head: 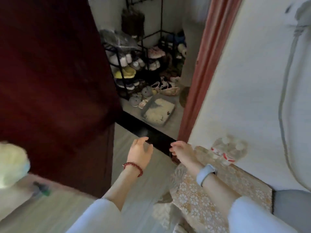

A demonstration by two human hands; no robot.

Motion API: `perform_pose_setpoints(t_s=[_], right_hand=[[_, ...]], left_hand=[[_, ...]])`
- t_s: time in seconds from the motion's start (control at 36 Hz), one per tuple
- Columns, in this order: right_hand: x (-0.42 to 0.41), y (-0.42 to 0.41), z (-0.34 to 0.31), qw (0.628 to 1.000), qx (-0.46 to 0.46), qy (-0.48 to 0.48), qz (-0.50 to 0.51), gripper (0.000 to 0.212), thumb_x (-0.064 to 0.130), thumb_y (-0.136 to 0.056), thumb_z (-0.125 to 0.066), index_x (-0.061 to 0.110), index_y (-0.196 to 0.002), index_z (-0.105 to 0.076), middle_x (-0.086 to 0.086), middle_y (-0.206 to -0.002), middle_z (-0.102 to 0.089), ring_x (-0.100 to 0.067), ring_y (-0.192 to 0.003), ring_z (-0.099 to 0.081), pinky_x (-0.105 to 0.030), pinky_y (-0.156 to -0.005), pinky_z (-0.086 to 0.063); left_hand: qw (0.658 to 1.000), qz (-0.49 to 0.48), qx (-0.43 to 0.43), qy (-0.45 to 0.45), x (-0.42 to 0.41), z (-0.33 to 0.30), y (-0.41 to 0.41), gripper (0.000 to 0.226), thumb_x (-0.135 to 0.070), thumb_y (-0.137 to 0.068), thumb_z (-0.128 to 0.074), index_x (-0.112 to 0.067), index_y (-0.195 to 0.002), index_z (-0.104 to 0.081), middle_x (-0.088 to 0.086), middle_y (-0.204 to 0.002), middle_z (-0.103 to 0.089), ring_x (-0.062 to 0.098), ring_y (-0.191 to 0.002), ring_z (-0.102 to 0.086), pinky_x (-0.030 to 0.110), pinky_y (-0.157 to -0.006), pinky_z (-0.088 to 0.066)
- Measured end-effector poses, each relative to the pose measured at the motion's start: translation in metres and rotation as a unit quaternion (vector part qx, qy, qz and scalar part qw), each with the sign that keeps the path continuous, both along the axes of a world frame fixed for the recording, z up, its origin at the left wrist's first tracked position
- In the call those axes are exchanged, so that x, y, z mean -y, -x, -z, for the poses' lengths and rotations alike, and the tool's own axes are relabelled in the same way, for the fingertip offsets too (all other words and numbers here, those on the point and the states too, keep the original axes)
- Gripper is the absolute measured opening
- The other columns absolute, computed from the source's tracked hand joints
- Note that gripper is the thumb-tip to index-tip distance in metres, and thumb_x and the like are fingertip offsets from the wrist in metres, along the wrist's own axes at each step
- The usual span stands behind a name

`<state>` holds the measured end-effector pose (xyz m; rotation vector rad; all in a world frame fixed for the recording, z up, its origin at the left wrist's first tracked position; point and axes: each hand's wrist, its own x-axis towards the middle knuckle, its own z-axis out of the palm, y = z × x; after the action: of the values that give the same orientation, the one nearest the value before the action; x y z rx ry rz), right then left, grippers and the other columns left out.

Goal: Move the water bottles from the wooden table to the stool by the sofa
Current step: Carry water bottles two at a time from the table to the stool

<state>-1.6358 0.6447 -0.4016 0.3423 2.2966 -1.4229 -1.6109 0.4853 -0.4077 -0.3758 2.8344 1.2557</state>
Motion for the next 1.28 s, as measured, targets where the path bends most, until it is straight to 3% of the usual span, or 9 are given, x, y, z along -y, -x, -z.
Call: perform_pose_setpoints(t_s=[0.11,0.25,0.33,0.44,0.61,0.75,0.83,0.92,1.28], right_hand=[[0.122,-0.074,-0.036,0.99,-0.014,0.042,-0.135,0.02,0.014,-0.091,-0.043,0.011,-0.098,-0.061,-0.012,-0.097,-0.068,-0.018,-0.08,-0.061,-0.023,-0.064,-0.044],[0.279,-0.204,-0.064,0.944,0.002,0.068,-0.322,0.026,0.01,-0.093,-0.04,-0.001,-0.109,-0.058,-0.019,-0.098,-0.065,-0.016,-0.069,-0.056,-0.013,-0.051,-0.041],[0.368,-0.284,-0.073,0.896,-0.003,0.068,-0.44,0.027,0.011,-0.094,-0.04,-0.003,-0.11,-0.057,-0.019,-0.098,-0.063,-0.016,-0.068,-0.055,-0.01,-0.054,-0.042],[0.472,-0.388,-0.084,0.828,-0.037,0.054,-0.557,0.025,0.014,-0.093,-0.044,0.003,-0.109,-0.06,-0.019,-0.109,-0.067,-0.015,-0.08,-0.056,-0.022,-0.068,-0.042],[0.603,-0.527,-0.087,0.685,-0.111,0.03,-0.719,0.028,0.02,-0.093,-0.045,0.009,-0.115,-0.058,-0.01,-0.112,-0.063,-0.014,-0.09,-0.051,-0.02,-0.071,-0.036],[0.692,-0.629,-0.077,0.603,-0.116,0.045,-0.788,0.028,0.022,-0.092,-0.044,0.011,-0.115,-0.057,-0.013,-0.113,-0.062,-0.02,-0.095,-0.055,-0.033,-0.085,-0.046],[0.761,-0.695,-0.075,0.541,-0.149,0.054,-0.826,0.028,0.026,-0.092,-0.044,0.016,-0.114,-0.057,-0.005,-0.111,-0.061,-0.018,-0.098,-0.056,-0.026,-0.077,-0.047],[0.829,-0.756,-0.082,0.488,-0.174,0.069,-0.853,0.028,0.024,-0.092,-0.044,0.012,-0.115,-0.057,-0.008,-0.116,-0.062,-0.02,-0.102,-0.057,-0.028,-0.083,-0.044],[1.025,-1.002,-0.099,0.331,-0.215,0.136,-0.909,0.033,0.022,-0.092,-0.043,0.013,-0.122,-0.053,-0.007,-0.122,-0.058,-0.021,-0.114,-0.053,-0.031,-0.096,-0.04]], left_hand=[[0.994,-0.102,-0.037,0.016,0.114,-0.033,-0.112,0.032,-0.019,-0.085,-0.058,-0.012,-0.116,-0.057,0.01,-0.114,-0.058,0.023,-0.102,-0.058,0.017,-0.083,-0.035],[0.97,-0.237,-0.03,0.041,0.247,-0.054,-0.285,0.032,-0.016,-0.084,-0.058,-0.006,-0.115,-0.057,0.012,-0.115,-0.059,0.025,-0.105,-0.056,0.017,-0.085,-0.033],[0.946,-0.317,-0.024,0.06,0.316,-0.065,-0.391,0.031,-0.017,-0.086,-0.056,-0.006,-0.116,-0.056,0.013,-0.114,-0.059,0.025,-0.111,-0.053,0.023,-0.091,-0.034],[0.894,-0.441,-0.011,0.075,0.386,-0.08,-0.522,0.034,-0.023,-0.087,-0.054,-0.01,-0.119,-0.054,0.013,-0.12,-0.057,0.025,-0.114,-0.051,0.029,-0.095,-0.037],[0.791,-0.605,-0.003,0.093,0.451,-0.084,-0.688,0.036,-0.026,-0.088,-0.054,-0.011,-0.12,-0.053,0.011,-0.122,-0.055,0.025,-0.114,-0.051,0.032,-0.096,-0.038],[0.728,-0.677,0.018,0.105,0.501,-0.079,-0.788,0.036,-0.024,-0.088,-0.054,-0.011,-0.121,-0.052,0.009,-0.125,-0.053,0.023,-0.115,-0.051,0.029,-0.094,-0.038],[0.687,-0.716,0.027,0.118,0.552,-0.084,-0.85,0.037,-0.026,-0.089,-0.052,-0.013,-0.123,-0.05,0.008,-0.128,-0.051,0.025,-0.114,-0.051,0.031,-0.093,-0.039],[0.647,-0.752,0.039,0.12,0.607,-0.096,-0.903,0.039,-0.028,-0.089,-0.05,-0.015,-0.126,-0.048,0.009,-0.131,-0.049,0.027,-0.115,-0.051,0.034,-0.096,-0.04],[0.508,-0.849,0.088,0.117,0.734,-0.114,-1.123,0.036,-0.026,-0.089,-0.05,-0.012,-0.123,-0.05,0.012,-0.126,-0.052,0.029,-0.114,-0.051,0.038,-0.096,-0.041]])
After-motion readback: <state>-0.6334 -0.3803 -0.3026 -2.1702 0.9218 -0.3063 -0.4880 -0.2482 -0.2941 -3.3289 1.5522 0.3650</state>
